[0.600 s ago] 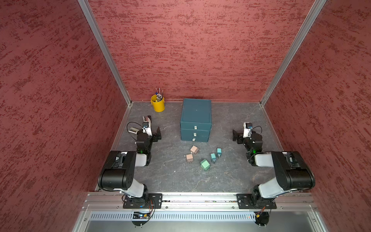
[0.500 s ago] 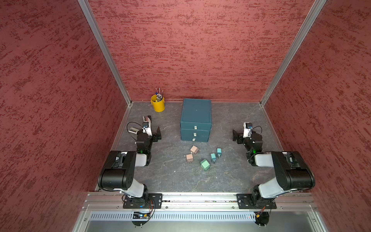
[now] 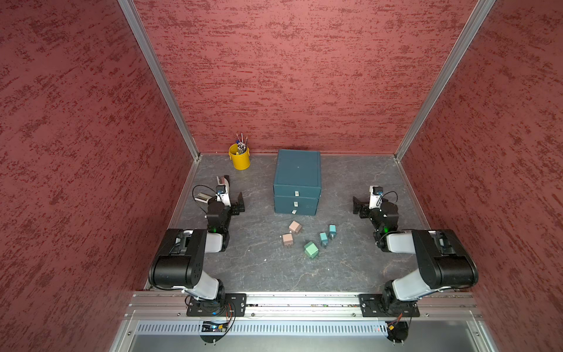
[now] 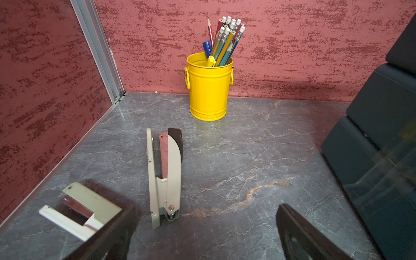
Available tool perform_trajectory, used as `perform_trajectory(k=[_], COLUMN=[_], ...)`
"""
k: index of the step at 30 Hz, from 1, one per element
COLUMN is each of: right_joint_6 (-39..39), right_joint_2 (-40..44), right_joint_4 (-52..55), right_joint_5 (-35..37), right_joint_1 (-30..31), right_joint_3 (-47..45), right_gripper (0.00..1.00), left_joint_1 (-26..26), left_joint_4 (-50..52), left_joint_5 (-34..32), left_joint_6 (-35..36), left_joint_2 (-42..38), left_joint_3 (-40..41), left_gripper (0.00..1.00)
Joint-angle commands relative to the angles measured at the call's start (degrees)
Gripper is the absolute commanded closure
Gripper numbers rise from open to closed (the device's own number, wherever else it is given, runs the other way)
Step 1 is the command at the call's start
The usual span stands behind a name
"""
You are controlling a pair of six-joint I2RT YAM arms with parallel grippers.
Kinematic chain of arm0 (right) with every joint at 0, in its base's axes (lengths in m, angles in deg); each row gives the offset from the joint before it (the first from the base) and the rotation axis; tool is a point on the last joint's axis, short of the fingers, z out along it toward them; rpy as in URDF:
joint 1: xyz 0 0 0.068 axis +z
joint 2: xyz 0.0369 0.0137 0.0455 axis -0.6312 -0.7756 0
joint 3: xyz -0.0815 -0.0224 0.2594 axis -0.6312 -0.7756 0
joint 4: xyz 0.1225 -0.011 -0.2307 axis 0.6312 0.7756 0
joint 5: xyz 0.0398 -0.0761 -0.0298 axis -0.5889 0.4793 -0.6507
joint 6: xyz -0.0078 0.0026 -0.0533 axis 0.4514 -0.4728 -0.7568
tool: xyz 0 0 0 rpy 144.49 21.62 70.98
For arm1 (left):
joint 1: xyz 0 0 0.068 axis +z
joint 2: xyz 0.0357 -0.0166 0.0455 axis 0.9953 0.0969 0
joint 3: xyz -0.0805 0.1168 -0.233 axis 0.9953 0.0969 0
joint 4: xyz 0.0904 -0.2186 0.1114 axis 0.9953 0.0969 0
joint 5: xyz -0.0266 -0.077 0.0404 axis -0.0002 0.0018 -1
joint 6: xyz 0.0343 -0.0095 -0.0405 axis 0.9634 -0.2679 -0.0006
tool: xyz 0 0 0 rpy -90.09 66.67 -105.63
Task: Place the plugs into the drawer by color
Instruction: Adjust the storage box at the center of the board.
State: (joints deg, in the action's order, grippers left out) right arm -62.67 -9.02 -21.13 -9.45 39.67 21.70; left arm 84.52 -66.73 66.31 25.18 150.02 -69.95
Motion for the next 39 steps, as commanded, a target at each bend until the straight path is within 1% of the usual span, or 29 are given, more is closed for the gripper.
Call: perform_trajectory(k=[1,5,7,8,9,10,11,12,13,14,15,16,17,18,19,20,21,23,25,26,28,29,30,31,32,33,34,35,39], right_joint_6=[0.0,1.5,3.4,3.8,3.8,4.5,9.5,15.9,19.6,21.6,24.4,30.7,40.4,42.9,41.0,39.9,39.0,38.1,41.5,41.7,44.6,44.2,41.9,38.8,38.0,37.3,36.7,36.5,37.7], right_joint_2=[-0.4,-0.3,1.7,4.4,8.3,12.7,17.4,22.0,26.0,29.9,33.4,36.0,39.2,41.1,40.3,37.2,34.1,29.4,27.3,27.3,30.0,31.8,34.0,35.3,34.7,32.0,29.0,26.7,24.6], right_joint_4=[-0.9,-0.9,0.9,4.1,9.5,16.7,26.4,39.6,47.9,50.0,46.5,43.6,46.2,49.1,53.3,62.5,68.9,80.6,90.8,92.7,94.1,93.2,90.2,86.8,87.4,90.6,93.3,95.8,101.4], right_joint_5=[0.2,4.5,9.7,11.2,12.2,14.9,19.4,21.7,20.2,15.7,13.2,14.4,17.2,15.0,11.4,9.8,10.1,15.2,21.9,23.6,30.9,30.4,23.5,14.8,11.0,6.3,3.2,2.9,11.8], right_joint_1=[-0.5,-0.5,-0.5,-0.5,-0.4,0.1,0.3,0.3,0.2,0.2,0.3,0.2,-0.5,-1.7,-2.0,-1.2,0.2,4.2,5.8,5.8,5.3,3.9,1.3,-0.3,-0.3,0.0,1.6,4.3,21.6], right_joint_3=[1.1,1.0,1.0,1.6,2.8,5.2,8.2,12.7,15.5,15.9,12.5,8.6,5.3,5.0,8.2,14.0,18.8,27.0,33.5,34.7,35.3,34.8,34.2,34.0,35.8,39.0,41.9,43.9,47.4], right_gripper=[0.02,0.01,0.01,0.02,0.02,0.01,0.02,0.02,0.02,0.02,0.02,0.02,0.02,0.02,0.02,0.02,0.02,0.02,0.02,0.02,0.02,0.02,0.02,0.06,0.15,0.27,0.36,0.4,0.42], left_joint_1=[0.8,2.4,3.4,3.4,3.3,3.5,3.5,3.4,3.9,4.7,5.2,5.3,5.2,5.3,5.1,4.3,2.5,-4.3,-13.0,-16.3,-22.3,-24.3,-25.7,-26.1,-25.8,-25.2,-24.4,-24.0,-23.4], left_joint_4=[1.3,1.8,1.9,5.1,12.1,22.5,30.5,33.3,34.2,35.4,38.7,43.7,49.5,53.9,57.3,59.9,61.5,65.2,67.6,68.6,69.4,69.2,69.3,69.3,69.3,70.2,71.4,72.5,75.8], left_joint_5=[1.1,4.3,5.8,3.7,2.1,0.9,-0.6,-2.1,-2.0,-0.4,0.6,0.0,-1.3,-0.5,1.8,4.3,5.7,4.5,2.4,1.5,1.6,1.7,2.0,3.4,5.1,7.1,9.3,10.6,12.2], left_joint_6=[-1.0,-1.8,-2.5,-3.4,-4.0,-4.5,-4.5,-4.8,-6.7,-9.6,-12.3,-15.1,-19.1,-22.3,-25.4,-28.3,-29.7,-30.5,-30.1,-30.4,-31.5,-31.7,-31.7,-32.2,-32.7,-33.4,-34.1,-34.5,-35.4], left_joint_2=[0.2,0.0,-0.4,-2.4,-4.7,-7.1,-9.0,-10.8,-13.0,-15.4,-17.0,-18.3,-19.5,-20.4,-21.5,-22.5,-23.4,-24.6,-24.7,-24.1,-22.6,-21.7,-20.7,-19.8,-18.7,-17.3,-15.8,-14.6,-11.1], left_joint_3=[-0.9,-0.9,-0.9,-1.9,-4.6,-9.5,-13.8,-15.4,-15.8,-16.3,-17.8,-20.3,-23.1,-25.1,-26.8,-28.1,-28.8,-30.8,-33.0,-34.0,-36.4,-37.4,-38.6,-39.8,-40.9,-42.7,-44.7,-46.4,-52.0], left_gripper=[0.0,0.0,0.0,0.0,0.0,0.0,0.0,0.0,0.0,0.0,0.02,0.07,0.08,0.11,0.15,0.17,0.18,0.19,0.2,0.2,0.21,0.21,0.2,0.19,0.18,0.18,0.18,0.19,0.21])
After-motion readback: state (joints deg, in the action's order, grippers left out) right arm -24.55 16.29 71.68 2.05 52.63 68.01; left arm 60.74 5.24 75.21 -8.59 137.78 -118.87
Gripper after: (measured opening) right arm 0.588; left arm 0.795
